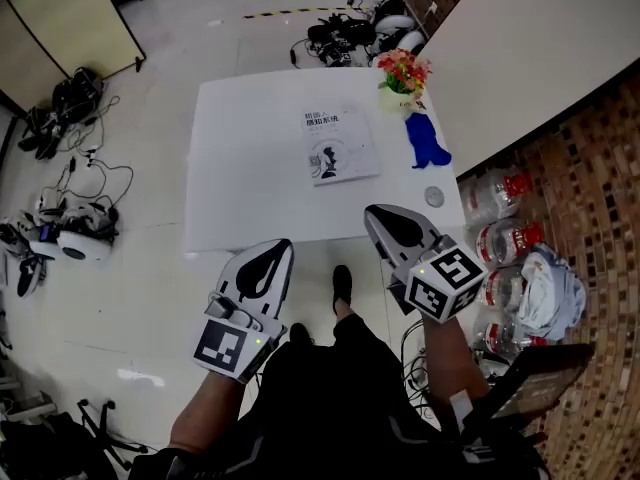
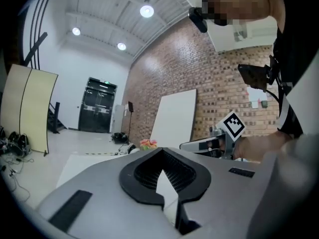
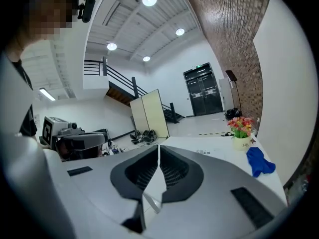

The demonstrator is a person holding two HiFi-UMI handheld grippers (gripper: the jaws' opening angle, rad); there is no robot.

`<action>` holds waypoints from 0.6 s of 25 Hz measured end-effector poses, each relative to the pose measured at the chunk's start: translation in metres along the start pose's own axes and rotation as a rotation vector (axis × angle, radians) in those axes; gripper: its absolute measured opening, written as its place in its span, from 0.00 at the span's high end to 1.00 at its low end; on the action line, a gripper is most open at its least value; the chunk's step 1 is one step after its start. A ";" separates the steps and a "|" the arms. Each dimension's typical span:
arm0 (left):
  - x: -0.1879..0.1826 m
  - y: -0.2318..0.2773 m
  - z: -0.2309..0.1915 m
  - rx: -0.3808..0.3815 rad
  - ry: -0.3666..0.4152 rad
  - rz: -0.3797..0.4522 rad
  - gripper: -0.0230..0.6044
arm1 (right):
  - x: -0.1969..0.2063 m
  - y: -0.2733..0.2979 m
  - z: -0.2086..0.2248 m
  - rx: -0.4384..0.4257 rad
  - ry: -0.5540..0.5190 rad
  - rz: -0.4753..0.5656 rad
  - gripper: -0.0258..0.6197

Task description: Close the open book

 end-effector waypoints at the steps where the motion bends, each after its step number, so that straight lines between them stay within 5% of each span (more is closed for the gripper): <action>1: 0.002 -0.013 0.007 0.015 -0.032 0.002 0.97 | 0.000 -0.010 -0.012 0.016 -0.011 -0.003 0.95; 6: 0.007 -0.061 0.047 0.045 -0.110 -0.028 0.97 | 0.002 -0.077 -0.052 0.032 -0.029 0.032 0.95; 15: -0.010 -0.085 0.177 -0.114 -0.046 0.077 0.97 | 0.030 -0.208 -0.062 -0.025 -0.084 0.052 0.95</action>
Point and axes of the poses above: the fingertips, and each gripper's own axes: y forward along the fingers, z to its right, x out of its underside, the point moved 10 cm from there along -y, backward along the fingers, and after that the axes turned 1 degree about x, right-handed, at the moved point
